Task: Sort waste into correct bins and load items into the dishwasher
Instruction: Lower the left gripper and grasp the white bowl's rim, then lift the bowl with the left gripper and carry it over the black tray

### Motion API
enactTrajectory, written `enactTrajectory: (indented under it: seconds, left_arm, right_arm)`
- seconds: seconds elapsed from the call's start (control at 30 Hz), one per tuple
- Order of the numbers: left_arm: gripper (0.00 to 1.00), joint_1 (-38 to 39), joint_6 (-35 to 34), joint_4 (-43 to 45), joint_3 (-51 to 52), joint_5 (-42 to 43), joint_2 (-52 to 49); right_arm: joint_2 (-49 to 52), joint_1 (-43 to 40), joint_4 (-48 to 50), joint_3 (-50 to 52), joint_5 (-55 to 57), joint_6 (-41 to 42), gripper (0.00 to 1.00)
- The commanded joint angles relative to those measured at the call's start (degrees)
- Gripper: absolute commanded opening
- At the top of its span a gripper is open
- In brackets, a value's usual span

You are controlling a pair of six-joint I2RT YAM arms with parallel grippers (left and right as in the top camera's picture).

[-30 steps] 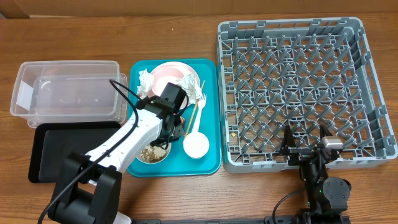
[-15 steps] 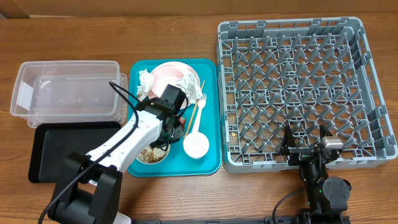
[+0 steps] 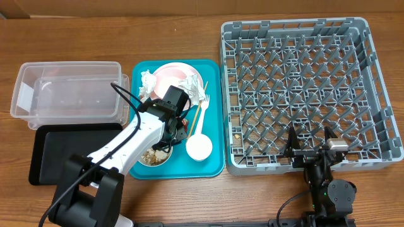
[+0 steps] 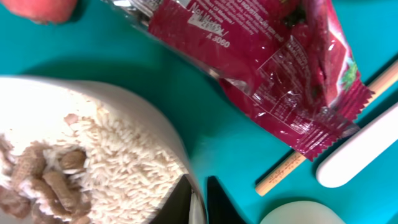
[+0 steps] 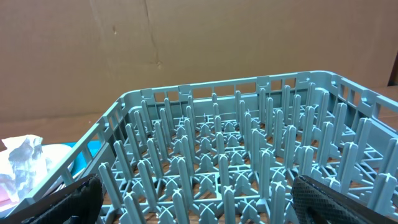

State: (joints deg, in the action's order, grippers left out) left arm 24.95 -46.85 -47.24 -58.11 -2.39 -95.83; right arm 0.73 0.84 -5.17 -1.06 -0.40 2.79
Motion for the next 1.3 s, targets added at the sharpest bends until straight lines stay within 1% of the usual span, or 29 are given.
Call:
enactTrajectory:
  seconds: [0.0, 0.13, 0.23, 0.4, 0.67, 0.8, 0.87, 0.9, 1.07, 1.27]
  left_arm:
    - [0.04, 0.22, -0.28, 0.20, 0.52, -0.61, -0.44]
    - [0.04, 0.15, -0.26, -0.46, 0.07, -0.59, -0.24]
    - [0.04, 0.13, 3.43, -2.01, -1.66, -0.72, 0.39]
    - [0.04, 0.07, 9.66, -7.32, -7.82, -1.03, 2.25]
    - [0.04, -0.02, 15.61, -15.37, -16.52, -1.29, 4.76]
    - [0.04, -1.03, 15.67, -21.55, -20.22, -1.22, 4.79]
    - [0.04, -1.51, 17.46, -23.47, -21.73, -1.22, 4.79]
    - [0.04, -1.77, 18.62, -23.96, -22.36, -1.25, 4.83]
    - [0.04, -3.34, 19.89, -25.31, -24.06, -1.16, 5.64]
    - [0.04, -8.76, 23.32, -27.34, -24.20, -0.31, 11.06]
  right_arm:
    - [-0.57, 0.15, 0.35, 0.61, 0.50, -0.20, 1.00]
    - [-0.57, 0.15, 0.33, 0.61, 0.50, -0.20, 1.00]
    - [-0.57, 0.15, 0.35, 0.61, 0.50, -0.20, 1.00]
    - [-0.57, 0.15, 0.33, 0.61, 0.50, -0.20, 1.00]
    - [-0.57, 0.15, 0.35, 0.61, 0.52, -0.20, 1.00]
    - [-0.57, 0.15, 0.35, 0.61, 0.52, -0.20, 1.00]
    - [-0.57, 0.15, 0.33, 0.61, 0.52, -0.20, 1.00]
    - [-0.57, 0.15, 0.33, 0.61, 0.52, -0.20, 1.00]
    - [-0.57, 0.15, 0.33, 0.61, 0.52, -0.20, 1.00]
    - [-0.57, 0.15, 0.33, 0.61, 0.52, -0.20, 1.00]
